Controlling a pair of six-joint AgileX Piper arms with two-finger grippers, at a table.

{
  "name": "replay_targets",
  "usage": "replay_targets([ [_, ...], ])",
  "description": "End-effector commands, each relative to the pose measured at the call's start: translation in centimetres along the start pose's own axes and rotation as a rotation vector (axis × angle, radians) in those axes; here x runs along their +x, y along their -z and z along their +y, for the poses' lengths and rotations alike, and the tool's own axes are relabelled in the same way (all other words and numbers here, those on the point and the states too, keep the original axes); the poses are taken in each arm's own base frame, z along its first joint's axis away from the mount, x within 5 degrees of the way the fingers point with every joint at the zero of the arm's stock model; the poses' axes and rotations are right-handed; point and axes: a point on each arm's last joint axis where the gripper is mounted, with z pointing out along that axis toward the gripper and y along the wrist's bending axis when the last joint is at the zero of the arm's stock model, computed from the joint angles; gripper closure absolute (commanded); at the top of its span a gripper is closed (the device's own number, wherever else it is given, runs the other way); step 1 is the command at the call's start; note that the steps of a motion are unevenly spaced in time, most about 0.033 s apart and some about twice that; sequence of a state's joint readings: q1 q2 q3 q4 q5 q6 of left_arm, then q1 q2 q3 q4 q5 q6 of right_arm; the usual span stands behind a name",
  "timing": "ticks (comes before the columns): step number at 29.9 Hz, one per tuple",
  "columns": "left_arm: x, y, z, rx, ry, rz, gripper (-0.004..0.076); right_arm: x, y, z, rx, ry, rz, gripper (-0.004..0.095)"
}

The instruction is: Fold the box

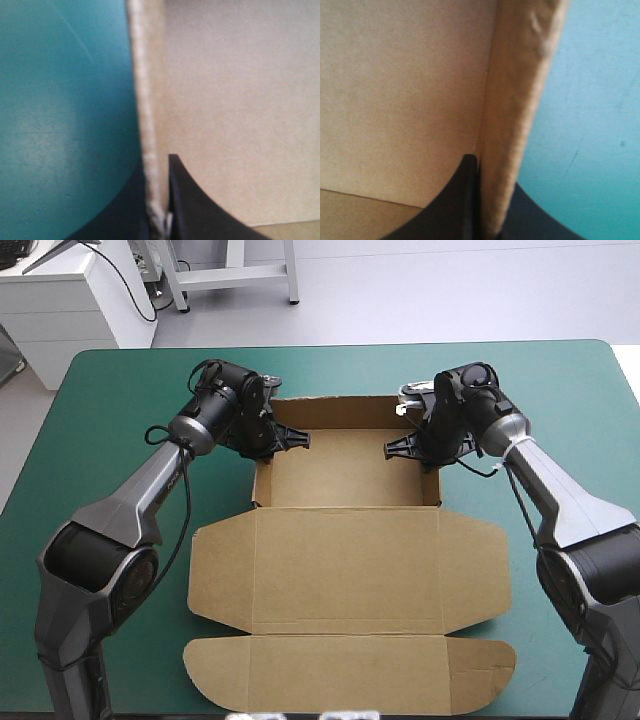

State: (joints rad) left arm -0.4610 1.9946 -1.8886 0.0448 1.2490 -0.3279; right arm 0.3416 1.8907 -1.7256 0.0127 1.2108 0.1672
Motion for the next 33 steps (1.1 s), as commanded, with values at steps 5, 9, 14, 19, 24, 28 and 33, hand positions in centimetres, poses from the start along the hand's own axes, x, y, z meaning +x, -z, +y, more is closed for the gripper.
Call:
replay_targets([
  [5, 0.1, 2.6, 0.1, -0.002, -0.035, -0.032, 0.0731, 0.2, 1.5, 0.3, -0.035, 0.031, -0.007, 0.0919],
  [9, 0.3, 1.6, -0.8, 0.073, -0.086, 0.013, 0.0708, 0.1, 1.5, 0.1, -0.039, 0.023, -0.004, 0.0826],
  [14, 0.3, 1.7, -0.9, 0.088, -0.12, 0.013, 0.0517, 0.2, 1.5, 0.2, -0.048, 0.045, -0.004, 0.0524],
  [19, -0.1, 2.2, -0.7, 0.06, -0.128, -0.019, 0.0336, -0.1, 1.8, 0.0, -0.029, 0.022, -0.024, 0.0235],
  [24, -1.1, 4.1, -0.4, 0.03, -0.14, -0.103, 0.0328, -1.5, 4.5, -0.3, -0.028, -0.004, -0.123, 0.022],
  [28, -2.2, 6.8, -0.3, 0.014, -0.143, -0.209, 0.0328, -2.8, 8.9, -0.8, -0.057, -0.045, -0.275, 0.022],
  [33, -2.1, 11.7, 0.5, -0.017, -0.197, -0.347, 0.0439, -2.1, 13.3, -1.1, -0.078, -0.077, -0.391, 0.022],
])
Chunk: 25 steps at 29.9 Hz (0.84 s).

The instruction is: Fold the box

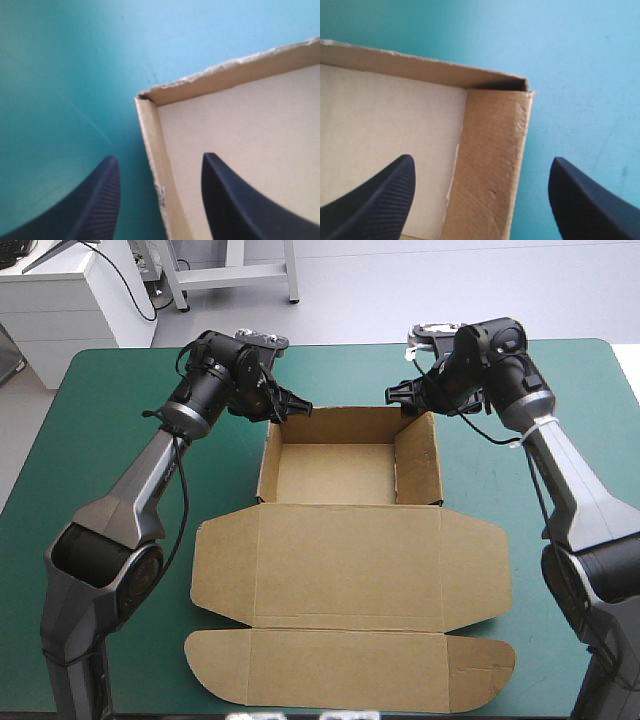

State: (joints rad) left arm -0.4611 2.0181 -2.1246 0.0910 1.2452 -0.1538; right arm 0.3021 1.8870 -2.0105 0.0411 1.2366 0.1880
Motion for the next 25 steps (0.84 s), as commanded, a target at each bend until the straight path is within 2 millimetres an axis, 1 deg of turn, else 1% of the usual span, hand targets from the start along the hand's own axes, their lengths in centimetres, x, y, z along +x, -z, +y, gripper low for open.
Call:
replay_targets([
  [1, -0.2, 8.1, 1.1, -0.047, -0.029, -0.152, 0.0531, -0.1, 6.9, -0.1, -0.024, -0.016, -0.153, 0.022],
  [2, 0.0, 9.4, 1.4, -0.061, -0.039, -0.178, 0.0606, 0.0, 7.5, -0.1, -0.027, -0.015, -0.166, 0.022],
  [3, 0.3, 10.8, 1.5, -0.063, -0.066, -0.204, 0.071, 0.1, 8.1, 0.0, -0.03, -0.02, -0.177, 0.022],
  [4, 0.6, 12.3, 1.7, -0.065, -0.079, -0.23, 0.0724, 0.2, 8.8, 0.0, -0.036, -0.022, -0.192, 0.0222],
  [6, 1.3, 14.9, 2.0, -0.061, -0.102, -0.275, 0.0723, 0.4, 9.5, 0.0, -0.041, -0.022, -0.206, 0.0222],
  [7, 2.0, 16.2, 2.2, -0.058, -0.099, -0.296, 0.0723, 0.5, 10.1, 0.0, -0.046, -0.024, -0.216, 0.0222],
  [9, 3.6, 18.7, 2.6, -0.056, -0.096, -0.323, 0.0722, 0.5, 10.3, 0.1, -0.05, -0.032, -0.22, 0.0221],
  [10, 4.4, 19.2, 2.8, -0.056, -0.096, -0.32, 0.0723, 0.5, 10.3, 0.1, -0.05, -0.032, -0.22, 0.0221],
  [11, 5.4, 20.3, 3.0, -0.055, -0.095, -0.334, 0.0722, 0.5, 10.3, 0.1, -0.05, -0.032, -0.22, 0.0221],
  [12, 6.5, 20.8, 3.2, -0.056, -0.096, -0.326, 0.0723, 0.5, 10.3, 0.1, -0.05, -0.032, -0.22, 0.0221],
  [13, 7.6, 21.8, 3.4, -0.055, -0.095, -0.334, 0.0722, 0.6, 10.0, 0.0, -0.05, -0.033, -0.21, 0.0221],
  [14, 8.5, 22.2, 3.6, -0.055, -0.095, -0.332, 0.0722, 0.7, 9.7, 0.0, -0.047, -0.034, -0.199, 0.0221],
  [16, 10.9, 23.0, 3.9, -0.054, -0.097, -0.327, 0.0722, 1.2, 8.4, -0.1, -0.037, -0.036, -0.153, 0.0221],
  [20, 15.2, 23.2, 4.4, -0.047, -0.11, -0.322, 0.0722, 2.2, 5.1, -0.6, -0.007, -0.038, -0.066, 0.0221],
  [23, 18.4, 22.4, 4.8, -0.045, -0.119, -0.33, 0.0722, 2.7, 2.6, -0.7, -0.012, -0.047, -0.033, 0.0221],
  [25, 20.1, 21.9, 4.9, -0.037, -0.123, -0.353, 0.0722, 3.0, 1.2, -0.8, -0.005, -0.049, -0.001, 0.0222],
])
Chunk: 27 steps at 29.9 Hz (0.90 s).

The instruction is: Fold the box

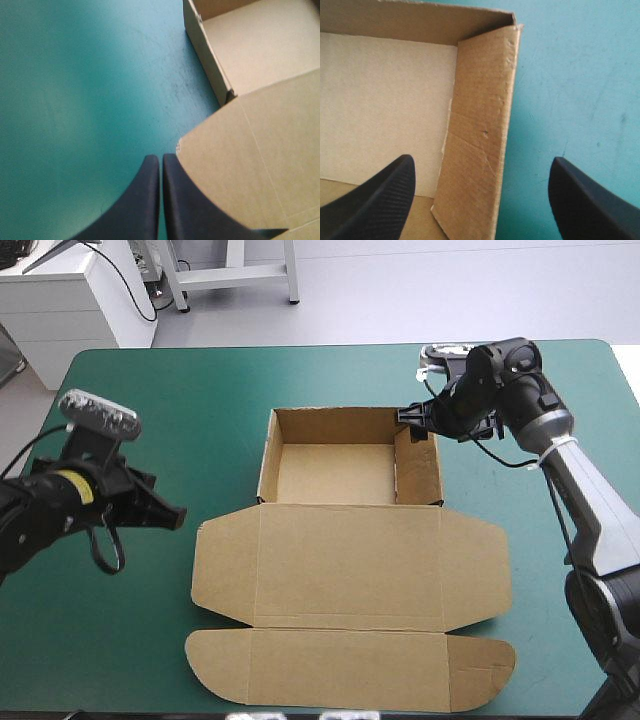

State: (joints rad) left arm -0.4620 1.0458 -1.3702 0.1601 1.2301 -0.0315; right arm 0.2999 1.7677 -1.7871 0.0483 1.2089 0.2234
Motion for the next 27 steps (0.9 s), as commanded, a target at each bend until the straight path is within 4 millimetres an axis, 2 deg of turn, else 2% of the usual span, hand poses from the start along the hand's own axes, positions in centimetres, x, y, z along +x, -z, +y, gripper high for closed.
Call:
replay_targets([
  [1, 2.5, 1.1, -0.1, 0.012, -0.001, -0.124, 0.0722, -0.3, 0.2, -0.1, -0.013, -0.005, -0.055, 0.0222],
  [9, 10.1, -0.7, -0.6, 0.021, 0.015, -0.132, 0.0723, -0.2, -5.0, -0.4, 0.01, -0.012, 0.07, 0.0222],
  [15, 14.0, -2.1, -0.8, 0.016, 0.001, -0.165, 0.0723, 0.5, -7.2, -0.4, 0.013, 0.007, 0.191, 0.0251],
  [17, 14.8, -2.5, -0.9, 0.017, -0.001, -0.157, 0.0723, 0.6, -7.3, -0.4, 0.014, 0.014, 0.198, 0.0314],
  [18, 15.2, -2.6, -0.9, 0.017, -0.001, -0.152, 0.0723, 0.6, -7.2, -0.4, 0.014, 0.023, 0.204, 0.0377],
  [20, 15.5, -2.7, -1.0, 0.017, -0.001, -0.153, 0.0723, 0.5, -7.0, -0.4, 0.014, 0.035, 0.203, 0.0544],
  [23, 15.6, -2.8, -1.0, 0.017, -0.002, -0.149, 0.0723, 0.4, -6.3, -0.3, 0.008, 0.06, 0.184, 0.0918],
  [27, 15.5, -2.7, -1.0, 0.018, -0.002, -0.157, 0.0723, 0.1, -5.1, -0.5, 0.0, 0.141, 0.153, 0.0929],
])
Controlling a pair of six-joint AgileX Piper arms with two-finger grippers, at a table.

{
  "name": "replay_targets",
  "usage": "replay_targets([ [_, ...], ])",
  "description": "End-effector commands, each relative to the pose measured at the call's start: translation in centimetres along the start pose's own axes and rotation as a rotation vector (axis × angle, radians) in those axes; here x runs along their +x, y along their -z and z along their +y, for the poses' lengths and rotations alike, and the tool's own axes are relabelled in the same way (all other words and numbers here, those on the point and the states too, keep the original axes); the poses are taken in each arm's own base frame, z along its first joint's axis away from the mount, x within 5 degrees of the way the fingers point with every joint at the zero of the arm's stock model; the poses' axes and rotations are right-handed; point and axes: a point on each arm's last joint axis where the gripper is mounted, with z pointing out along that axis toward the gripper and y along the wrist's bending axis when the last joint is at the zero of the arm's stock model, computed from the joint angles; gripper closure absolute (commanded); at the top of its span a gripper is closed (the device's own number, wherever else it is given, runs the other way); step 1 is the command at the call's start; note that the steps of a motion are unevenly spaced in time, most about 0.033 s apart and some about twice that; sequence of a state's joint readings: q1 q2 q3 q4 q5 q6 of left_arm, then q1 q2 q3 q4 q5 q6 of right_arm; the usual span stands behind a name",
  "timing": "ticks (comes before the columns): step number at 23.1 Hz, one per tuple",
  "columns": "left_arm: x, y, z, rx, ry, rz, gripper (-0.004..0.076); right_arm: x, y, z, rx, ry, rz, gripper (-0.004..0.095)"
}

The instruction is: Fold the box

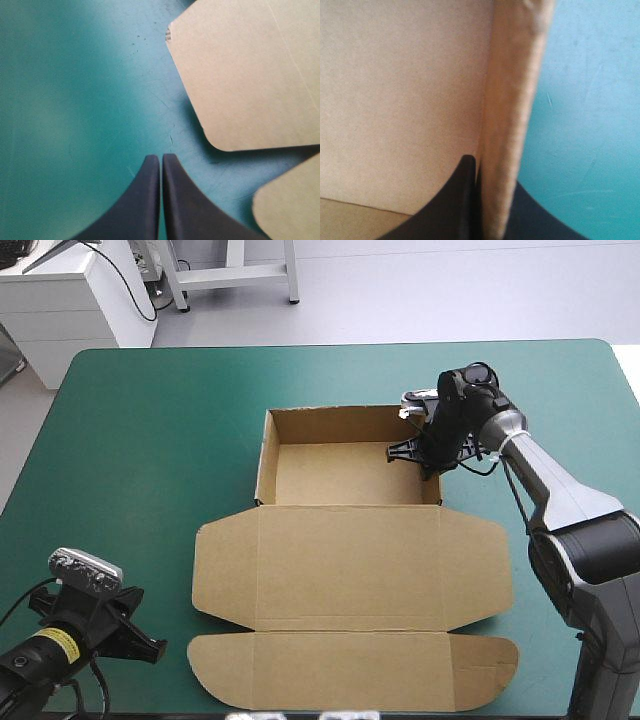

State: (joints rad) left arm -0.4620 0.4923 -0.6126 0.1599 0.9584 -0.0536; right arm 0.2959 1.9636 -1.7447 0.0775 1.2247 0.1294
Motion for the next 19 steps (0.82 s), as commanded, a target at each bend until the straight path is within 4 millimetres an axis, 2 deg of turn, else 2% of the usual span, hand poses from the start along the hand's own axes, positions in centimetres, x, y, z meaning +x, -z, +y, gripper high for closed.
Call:
replay_targets([
  [1, -1.2, 0.5, 0.1, -0.001, 0.004, -0.088, 0.0723, 0.2, 5.1, -0.3, -0.01, 0.089, -0.116, 0.0929],
  [3, -1.2, 0.5, 0.1, -0.001, 0.004, -0.088, 0.0723, -0.1, 6.3, -1.3, 0.006, 0.07, -0.154, 0.0929],
  [5, -1.2, 0.5, 0.1, -0.002, 0.004, -0.088, 0.0723, -0.5, 8.3, -2.9, 0.023, 0.063, -0.217, 0.0929],
  [9, -1.2, 0.5, 0.1, -0.002, 0.004, -0.088, 0.0723, -0.3, 13.1, -7.5, 0.095, 0.033, -0.35, 0.0929],
  [10, -1.2, 0.5, 0.1, -0.003, 0.003, -0.088, 0.0723, 0.3, 15.5, -10.8, 0.177, -0.015, -0.404, 0.0929],
  [11, -1.2, 0.5, 0.1, -0.003, 0.003, -0.088, 0.0723, 0.7, 16.2, -12.3, 0.222, -0.042, -0.415, 0.0929],
  [12, -1.2, 0.5, 0.1, -0.003, 0.003, -0.088, 0.0723, 1.6, 17.5, -16.0, 0.311, -0.124, -0.431, 0.0929],
  [13, -1.1, 0.5, 0.1, -0.001, 0.004, -0.083, 0.0723, 2.1, 17.9, -17.8, 0.333, -0.168, -0.439, 0.0929],
  [15, -1.0, 0.5, 0.1, 0.001, 0.007, -0.067, 0.0723, 4.0, 18.3, -23.4, 0.331, -0.327, -0.455, 0.0929],
  [16, -1.0, 0.5, 0.1, 0.001, 0.007, -0.067, 0.0723, 4.3, 18.3, -24.4, 0.321, -0.351, -0.457, 0.0929],
  [17, -1.0, 0.5, 0.1, 0.0, 0.003, -0.069, 0.0723, 4.8, 17.8, -26.4, 0.301, -0.397, -0.455, 0.0929],
  [19, -1.0, 0.5, 0.1, 0.0, -0.004, -0.069, 0.0723, 5.2, 16.7, -28.5, 0.276, -0.444, -0.435, 0.0929],
])
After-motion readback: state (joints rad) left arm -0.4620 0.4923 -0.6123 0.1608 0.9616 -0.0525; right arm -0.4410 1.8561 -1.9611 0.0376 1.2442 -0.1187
